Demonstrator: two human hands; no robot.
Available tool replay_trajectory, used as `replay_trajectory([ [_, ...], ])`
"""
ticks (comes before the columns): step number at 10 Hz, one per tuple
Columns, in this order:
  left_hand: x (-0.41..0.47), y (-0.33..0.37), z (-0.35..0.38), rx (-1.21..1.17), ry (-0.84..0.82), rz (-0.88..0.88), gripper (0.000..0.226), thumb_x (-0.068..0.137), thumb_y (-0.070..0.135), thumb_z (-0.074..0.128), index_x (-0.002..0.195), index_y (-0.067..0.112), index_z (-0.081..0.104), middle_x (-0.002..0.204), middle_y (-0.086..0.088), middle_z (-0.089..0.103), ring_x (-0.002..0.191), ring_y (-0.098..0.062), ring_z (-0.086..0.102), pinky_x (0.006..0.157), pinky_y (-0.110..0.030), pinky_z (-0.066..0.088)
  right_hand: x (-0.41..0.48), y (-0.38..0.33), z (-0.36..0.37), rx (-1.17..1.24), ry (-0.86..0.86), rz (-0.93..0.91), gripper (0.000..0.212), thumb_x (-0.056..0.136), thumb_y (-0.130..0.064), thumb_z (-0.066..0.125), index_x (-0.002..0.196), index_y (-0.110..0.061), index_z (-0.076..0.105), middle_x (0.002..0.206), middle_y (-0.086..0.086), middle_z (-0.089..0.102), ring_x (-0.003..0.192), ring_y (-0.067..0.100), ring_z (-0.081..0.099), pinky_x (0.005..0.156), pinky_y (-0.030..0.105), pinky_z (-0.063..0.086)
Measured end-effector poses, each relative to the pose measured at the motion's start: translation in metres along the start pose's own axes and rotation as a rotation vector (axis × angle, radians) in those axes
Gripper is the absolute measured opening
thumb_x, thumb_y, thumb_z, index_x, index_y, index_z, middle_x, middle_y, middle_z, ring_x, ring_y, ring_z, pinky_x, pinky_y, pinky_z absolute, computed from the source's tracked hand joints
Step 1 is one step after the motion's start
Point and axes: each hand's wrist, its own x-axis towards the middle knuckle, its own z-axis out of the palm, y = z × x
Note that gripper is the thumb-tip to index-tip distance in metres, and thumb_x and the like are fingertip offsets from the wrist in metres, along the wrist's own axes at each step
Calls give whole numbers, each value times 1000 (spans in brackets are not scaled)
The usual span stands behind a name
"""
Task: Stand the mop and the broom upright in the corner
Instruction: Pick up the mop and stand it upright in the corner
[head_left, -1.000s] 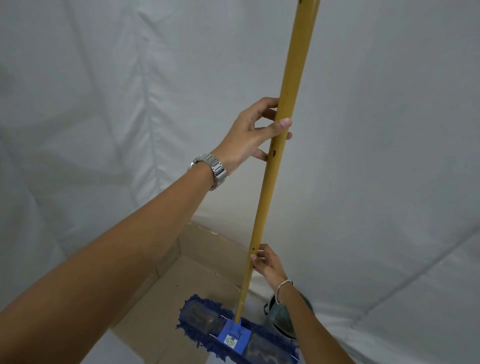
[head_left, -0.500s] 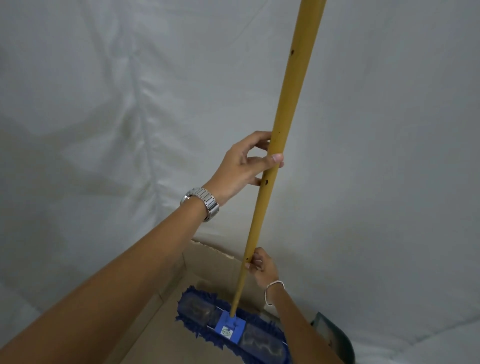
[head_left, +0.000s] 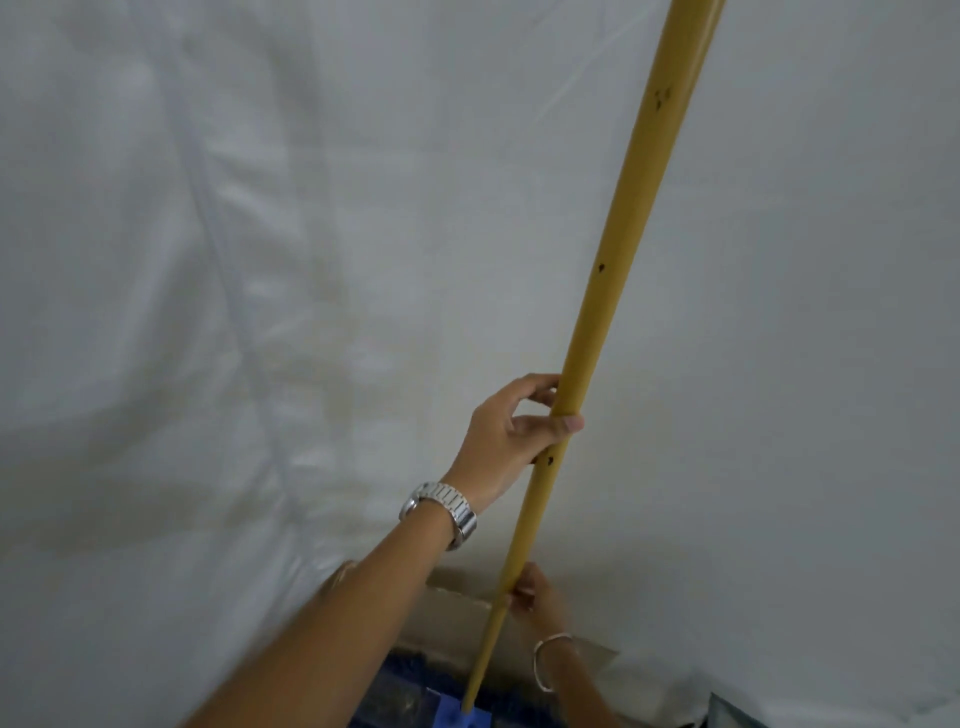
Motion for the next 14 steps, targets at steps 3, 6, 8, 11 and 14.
replay_trajectory([
  [3, 50, -74, -19, 48, 91, -66, 38, 76, 15, 72, 112, 13, 61, 90, 8, 63, 72, -14, 68, 68, -41, 60, 54, 31, 42, 78, 132, 222, 26, 86, 4, 48, 92, -20, 42, 71, -15, 42, 87, 19, 47, 56, 13, 41],
  [6, 76, -76, 3, 72, 134, -64, 39, 71, 16, 77, 108, 10, 66, 81, 7, 67, 70, -16, 69, 64, -39, 61, 64, 16, 25, 16, 176, 236, 15, 87, -1, 46, 97, -14, 45, 97, 12, 53, 85, 28, 55, 84, 43, 51],
  [8, 77, -77, 26, 124, 116, -19, 42, 72, 19, 76, 111, 10, 64, 101, -9, 70, 81, -24, 70, 67, -41, 60, 59, 16, 7, 34, 180, 255, 24, 88, -4, 47, 111, -4, 50, 67, -3, 47, 76, 23, 51, 74, 37, 49],
  [11, 47, -93, 18, 192, 221, 59, 59, 75, 24, 73, 128, 21, 48, 118, -1, 60, 106, -9, 55, 63, 4, 43, 34, 22, -14, 67, 134, 308, 40, 85, 3, 53, 123, -1, 44, 111, 25, 52, 98, 35, 52, 74, 17, 52],
  [14, -20, -103, -7, 858, 8, 0, 57, 94, 45, 33, 143, 17, 27, 146, -8, 40, 134, -26, 38, 111, -43, 28, -45, 6, -76, -234, 262, 134, 40, 90, -17, 51, 129, -17, 40, 134, 9, 47, 118, 28, 50, 99, 40, 45],
])
